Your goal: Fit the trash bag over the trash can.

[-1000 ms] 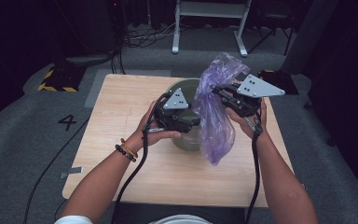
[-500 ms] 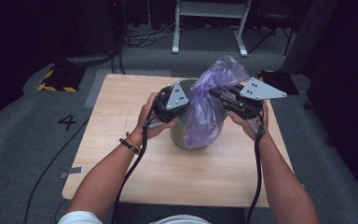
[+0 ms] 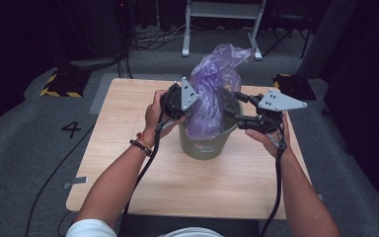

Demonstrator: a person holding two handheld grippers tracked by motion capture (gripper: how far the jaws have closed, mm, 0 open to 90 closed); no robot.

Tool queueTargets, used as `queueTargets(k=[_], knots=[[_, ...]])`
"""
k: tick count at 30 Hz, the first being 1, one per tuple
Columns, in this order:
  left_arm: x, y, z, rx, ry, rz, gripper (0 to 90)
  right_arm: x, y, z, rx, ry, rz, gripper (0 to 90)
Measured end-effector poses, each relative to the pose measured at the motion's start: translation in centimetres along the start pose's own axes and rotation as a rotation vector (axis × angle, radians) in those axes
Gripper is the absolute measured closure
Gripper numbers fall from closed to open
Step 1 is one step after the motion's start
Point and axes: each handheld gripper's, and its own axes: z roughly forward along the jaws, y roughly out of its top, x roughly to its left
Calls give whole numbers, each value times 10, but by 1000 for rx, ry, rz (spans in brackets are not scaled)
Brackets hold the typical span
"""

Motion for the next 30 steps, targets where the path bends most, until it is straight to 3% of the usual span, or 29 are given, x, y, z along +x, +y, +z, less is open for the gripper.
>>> queueTargets(k=[3,5,6,8,10,11,13,14,15,16,17,19,20,22,24,25,30], knots=[[-1,0,2,5,15,16,900,13,-3,-3,5,86,-8,387],[1,0,2,6,16,8,900,24,-7,5,43,142,-11,375],[1,0,2,6,16,8,900,24,-7,5,43,142,-11,375],[1,2,1,0,23,0,900,30,-11,15,93,139,-22,388],[1,3,0,-9,11,-4,900,34,-16,26,140,112,-42,462],[1,3,0,-13,8,-8,900,34,-21,33,164,91,-39,555],[2,4,-2,-39,-28,-27,900,32,-24,38,194,52,-49,651],[2,4,-2,-39,-28,-27,900,32,-24,38,194,52,-49,651],[3,3,-5,-63,-50,-31,900,29,-27,42,207,4,-68,730],[3,3,-5,-63,-50,-31,900,29,-27,42,207,4,-68,730],[3,3,-7,-74,-62,-32,900,25,-28,44,213,-45,-69,771],[4,1,-11,-107,-88,-23,900,22,-29,44,213,-66,-63,774],[4,0,-12,-116,-92,-20,900,17,-32,46,223,-113,-75,765],[6,-2,-15,-137,-118,-21,900,15,-34,46,220,-125,-65,730],[4,-4,-16,-133,-110,4,900,9,-38,47,224,-153,-43,519],[3,-5,-16,-134,-110,13,900,9,-38,47,224,-153,-43,519],[3,-17,-15,-115,-70,42,900,-1,-43,32,182,-96,-12,339]])
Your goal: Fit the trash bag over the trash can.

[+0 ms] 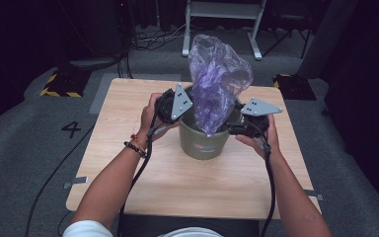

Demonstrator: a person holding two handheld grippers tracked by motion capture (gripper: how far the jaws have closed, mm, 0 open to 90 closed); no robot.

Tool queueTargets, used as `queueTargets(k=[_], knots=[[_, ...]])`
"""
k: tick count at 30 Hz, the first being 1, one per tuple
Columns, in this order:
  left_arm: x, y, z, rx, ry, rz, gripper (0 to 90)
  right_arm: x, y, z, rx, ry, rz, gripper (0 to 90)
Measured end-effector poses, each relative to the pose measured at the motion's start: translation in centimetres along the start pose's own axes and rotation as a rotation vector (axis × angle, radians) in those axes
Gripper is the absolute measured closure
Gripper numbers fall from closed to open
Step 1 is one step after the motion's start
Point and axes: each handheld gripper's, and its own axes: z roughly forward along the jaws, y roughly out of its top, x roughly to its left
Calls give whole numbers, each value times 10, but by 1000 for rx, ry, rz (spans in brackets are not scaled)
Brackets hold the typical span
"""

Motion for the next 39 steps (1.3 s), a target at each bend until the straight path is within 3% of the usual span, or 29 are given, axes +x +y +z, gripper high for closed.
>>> queueTargets(k=[3,5,7,9,11,14,17,20,24,25,27,29,30,31,33,34,36,39], knots=[[2,-7,-2,2,25,-4,900,-11,-5,-13,-28,28,36,305],[0,-9,-3,3,54,18,900,-21,-7,-27,-79,65,104,306],[-1,-10,-3,4,55,14,900,-23,-5,-32,-94,67,116,316],[-3,-10,-1,8,55,18,900,-21,0,-42,-142,107,119,323],[-5,-10,0,14,65,25,900,-12,7,-51,-163,84,91,344],[-7,-10,1,12,68,31,900,-5,10,-53,-189,103,94,353],[-16,-6,1,8,82,84,900,10,18,-42,-171,159,62,344],[-18,-4,0,2,74,91,900,15,21,-32,-144,158,49,373],[-21,-3,0,-9,47,89,900,22,20,-14,-39,99,-13,617],[-22,-4,-2,-23,30,74,900,23,17,-6,6,54,-44,704],[-23,-5,-4,-30,20,78,900,22,15,-2,29,28,-47,712],[-26,-6,-7,-36,12,90,900,17,9,5,74,15,-12,640],[-28,-7,-8,-38,6,104,900,16,8,7,88,18,2,564],[-32,-9,-11,-36,0,123,900,13,3,8,84,24,31,427],[-34,-10,-13,-35,-5,133,900,13,1,6,67,37,41,397],[-38,-12,-15,-34,-5,158,900,12,-1,-2,19,66,58,329],[-41,-14,-16,-31,-3,172,900,12,-1,-6,6,66,58,320],[-47,-17,-17,-26,-20,186,900,11,2,-21,-80,85,102,276]])
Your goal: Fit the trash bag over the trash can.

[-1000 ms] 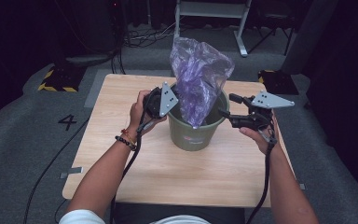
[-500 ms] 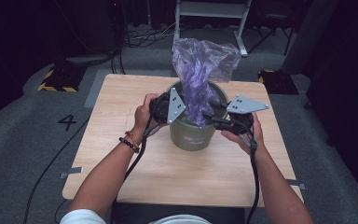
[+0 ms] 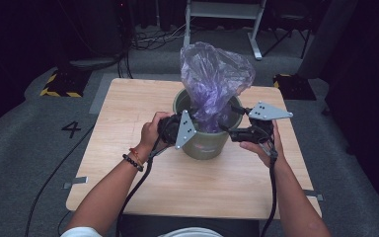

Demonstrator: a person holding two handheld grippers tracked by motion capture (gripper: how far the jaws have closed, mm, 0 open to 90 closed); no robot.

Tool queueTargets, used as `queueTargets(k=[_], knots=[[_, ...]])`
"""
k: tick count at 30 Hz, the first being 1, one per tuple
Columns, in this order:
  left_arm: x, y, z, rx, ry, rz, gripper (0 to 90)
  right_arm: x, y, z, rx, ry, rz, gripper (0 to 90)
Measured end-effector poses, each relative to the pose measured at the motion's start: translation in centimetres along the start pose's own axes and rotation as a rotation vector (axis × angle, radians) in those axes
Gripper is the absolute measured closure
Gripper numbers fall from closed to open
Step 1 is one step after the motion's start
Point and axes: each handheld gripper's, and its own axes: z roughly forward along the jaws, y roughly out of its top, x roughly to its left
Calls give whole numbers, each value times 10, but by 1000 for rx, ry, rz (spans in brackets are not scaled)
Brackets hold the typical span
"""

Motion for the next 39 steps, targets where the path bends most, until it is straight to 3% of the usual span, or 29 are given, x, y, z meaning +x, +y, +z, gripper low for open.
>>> queueTargets(k=[2,3,9,10,11,13,15,16,19,20,21,22,23,24,25,26,28,30,33,34,39], knots=[[-1,0,0,0,-5,4,900,1,3,-3,-18,4,7,274],[-3,0,1,2,-12,5,899,4,9,-7,-60,43,24,270],[-4,2,1,-11,-45,3,898,11,20,2,-64,78,57,294],[-4,2,1,-15,-57,-6,895,11,21,7,-57,60,60,393],[-4,2,0,-14,-64,-10,895,11,21,7,-57,60,60,393],[-4,2,-1,-19,-78,-21,874,10,21,11,-65,65,77,567],[-4,2,-3,-24,-91,-27,869,10,20,12,-81,61,74,627],[-5,2,-3,-25,-94,-24,863,11,19,13,-88,66,76,726],[-5,3,-4,-27,-111,-39,784,13,18,14,-92,60,47,852],[-5,3,-4,-27,-111,-39,748,13,18,14,-92,60,47,852],[-3,3,-5,-34,-113,-78,681,14,16,14,-102,69,33,896],[-3,3,-5,-34,-113,-78,601,14,15,13,-102,66,22,899],[1,1,-6,-45,-136,-142,497,14,14,12,-100,70,12,900],[3,0,-6,-50,-150,-173,431,15,12,12,-96,67,-6,900],[3,0,-6,-50,-150,-173,375,15,12,12,-96,67,-6,900],[5,-2,-7,-59,-164,-205,375,16,11,11,-87,61,-22,900],[11,-4,-9,-81,-207,-286,266,17,8,11,-69,56,-67,900],[18,-3,-13,-116,-274,-359,242,20,4,10,-44,45,-130,900],[24,6,-19,-171,-359,-423,203,23,1,9,-25,25,-189,900],[25,8,-19,-171,-372,-435,197,27,0,9,-14,20,-239,899],[26,22,-12,-129,-420,-462,226,34,-2,7,-18,10,-304,883]])
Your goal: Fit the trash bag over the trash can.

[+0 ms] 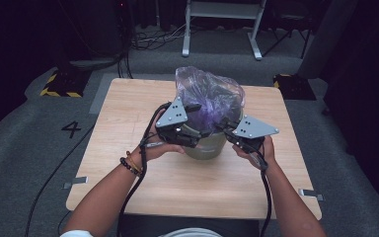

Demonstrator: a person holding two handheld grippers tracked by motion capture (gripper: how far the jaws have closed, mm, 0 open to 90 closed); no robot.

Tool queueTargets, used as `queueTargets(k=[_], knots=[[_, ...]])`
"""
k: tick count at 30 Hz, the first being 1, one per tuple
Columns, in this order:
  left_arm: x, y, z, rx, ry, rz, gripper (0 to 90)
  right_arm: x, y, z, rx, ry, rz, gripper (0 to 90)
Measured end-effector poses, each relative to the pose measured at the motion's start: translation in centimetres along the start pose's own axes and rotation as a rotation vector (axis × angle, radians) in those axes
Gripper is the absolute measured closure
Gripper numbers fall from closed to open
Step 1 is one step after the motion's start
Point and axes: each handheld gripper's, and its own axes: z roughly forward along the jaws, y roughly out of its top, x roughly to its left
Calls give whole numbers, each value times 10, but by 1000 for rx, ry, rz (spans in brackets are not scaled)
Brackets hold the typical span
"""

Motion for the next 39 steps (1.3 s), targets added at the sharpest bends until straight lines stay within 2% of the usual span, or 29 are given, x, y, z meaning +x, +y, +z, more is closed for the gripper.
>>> queueTargets(k=[1,2,3,4,5,6,7,9,10,12,14,16,18,19,20,21,23,25,28,30,31,32,34,35,36,37,38,39], knots=[[-1,1,2,13,2,14,250,2,0,0,1,2,-14,878],[-2,1,5,31,25,29,330,4,-1,-1,4,5,-21,867],[-3,0,10,68,4,54,449,6,-1,-2,0,7,-41,855],[-3,0,10,68,4,54,501,6,-1,-2,0,7,-41,855],[-4,-1,12,84,14,73,501,8,-2,-3,-1,12,-45,848],[-4,-2,12,92,19,94,585,9,-2,-3,1,15,-48,827],[-5,-2,12,90,11,99,681,10,-3,-4,3,12,-47,814],[-6,-2,10,84,18,123,801,11,-5,-6,-8,25,-32,782],[-7,-2,9,77,14,135,877,11,-6,-9,-13,24,-14,700],[-9,-3,8,71,24,165,893,11,-7,-11,-22,34,2,683],[-13,-3,6,65,30,206,898,9,-9,-17,-36,42,41,552],[-19,-4,5,67,41,261,898,3,-11,-25,-41,49,113,442],[-25,-6,5,65,45,286,898,-2,-11,-35,-70,33,188,371],[-27,-7,5,70,46,293,898,-4,-11,-38,-80,39,211,354],[-31,-9,5,63,40,312,897,-8,-9,-44,-111,44,259,328],[-31,-9,5,63,40,312,896,-8,-9,-44,-111,44,259,328],[-37,-12,5,67,44,344,895,-11,-5,-46,-114,47,331,312],[-45,-16,6,71,57,385,892,-10,-2,-45,-119,74,362,315],[-49,-21,5,72,55,387,889,-3,1,-39,-83,68,353,459],[-49,-25,3,67,56,363,846,3,1,-36,-86,83,309,700],[-49,-25,3,67,56,363,826,3,1,-36,-86,83,309,700],[-48,-27,2,60,57,351,826,5,0,-35,-87,81,298,757],[-47,-29,-2,49,59,333,767,7,-2,-33,-86,68,284,865],[-45,-31,-8,29,80,298,619,7,-3,-33,-89,61,268,899],[-45,-31,-8,29,80,298,521,7,-3,-33,-89,61,268,899],[-43,-32,-12,22,91,268,521,7,-4,-34,-86,53,258,900],[-40,-32,-18,11,90,234,411,7,-4,-36,-85,26,215,900],[-39,-33,-22,-1,95,219,411,7,-4,-36,-85,26,215,900]])
